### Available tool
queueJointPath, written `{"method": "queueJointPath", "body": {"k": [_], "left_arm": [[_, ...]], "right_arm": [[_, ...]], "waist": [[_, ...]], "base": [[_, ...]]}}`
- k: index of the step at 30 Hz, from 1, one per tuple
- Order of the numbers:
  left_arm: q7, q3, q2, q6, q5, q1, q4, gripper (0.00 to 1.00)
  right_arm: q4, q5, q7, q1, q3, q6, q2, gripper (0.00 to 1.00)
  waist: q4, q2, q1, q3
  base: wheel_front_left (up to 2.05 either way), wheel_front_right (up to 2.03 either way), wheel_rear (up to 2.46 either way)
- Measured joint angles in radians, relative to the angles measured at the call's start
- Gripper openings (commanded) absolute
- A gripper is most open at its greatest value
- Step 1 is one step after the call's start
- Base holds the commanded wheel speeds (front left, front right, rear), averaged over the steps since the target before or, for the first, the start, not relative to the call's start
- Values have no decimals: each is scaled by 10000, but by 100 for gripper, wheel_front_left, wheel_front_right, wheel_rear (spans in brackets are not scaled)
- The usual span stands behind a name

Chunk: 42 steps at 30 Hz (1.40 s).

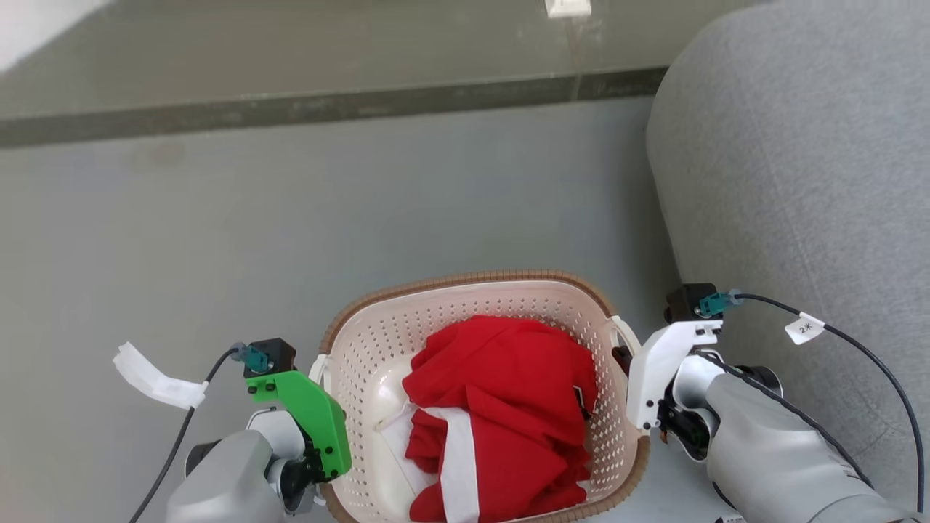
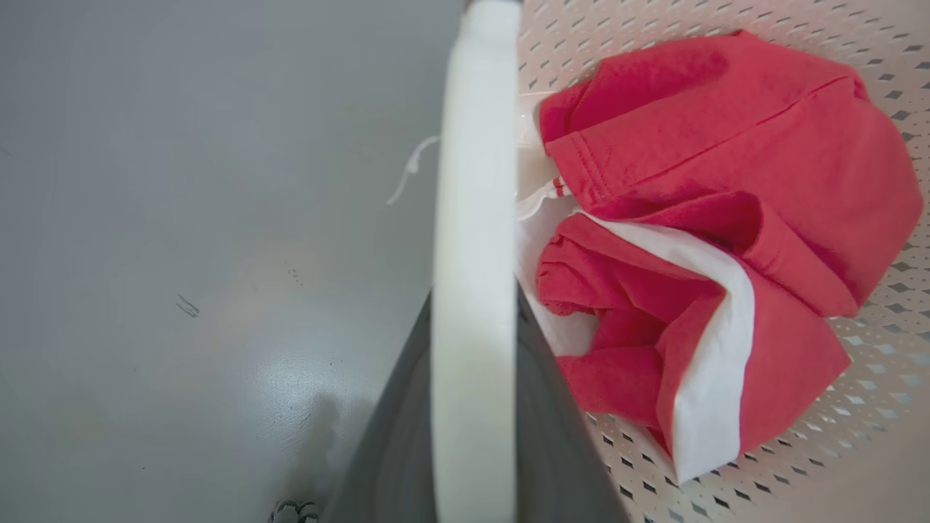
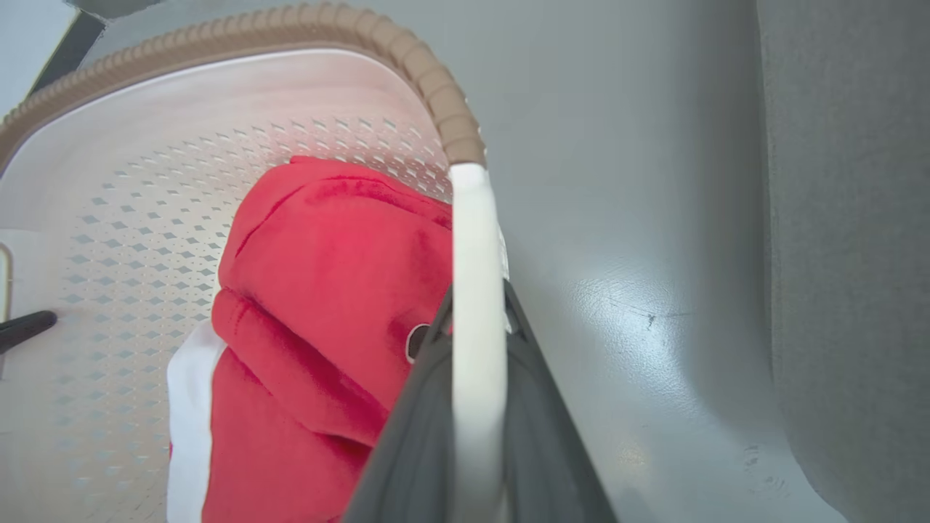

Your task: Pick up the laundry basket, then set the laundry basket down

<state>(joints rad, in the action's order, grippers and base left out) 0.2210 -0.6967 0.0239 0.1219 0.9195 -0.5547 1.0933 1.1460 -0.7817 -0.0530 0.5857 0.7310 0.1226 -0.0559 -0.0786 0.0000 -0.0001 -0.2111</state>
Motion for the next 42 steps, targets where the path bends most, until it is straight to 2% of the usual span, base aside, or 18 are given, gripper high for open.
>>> {"method": "queueJointPath", "body": {"k": [10,42], "left_arm": [[341,-171,17,-2,288,7,15,0],[510,-635,25,-4,717,-6,81,0]], "right_arm": [[-71,-222,-324,1,221,-10,-81,0],[-288,-828,-537,7,846,-12,-334,0]], "waist": [[-15,0,0,624],[-58,0,0,478]], "base": [[0,0,0],[0,0,0]]}}
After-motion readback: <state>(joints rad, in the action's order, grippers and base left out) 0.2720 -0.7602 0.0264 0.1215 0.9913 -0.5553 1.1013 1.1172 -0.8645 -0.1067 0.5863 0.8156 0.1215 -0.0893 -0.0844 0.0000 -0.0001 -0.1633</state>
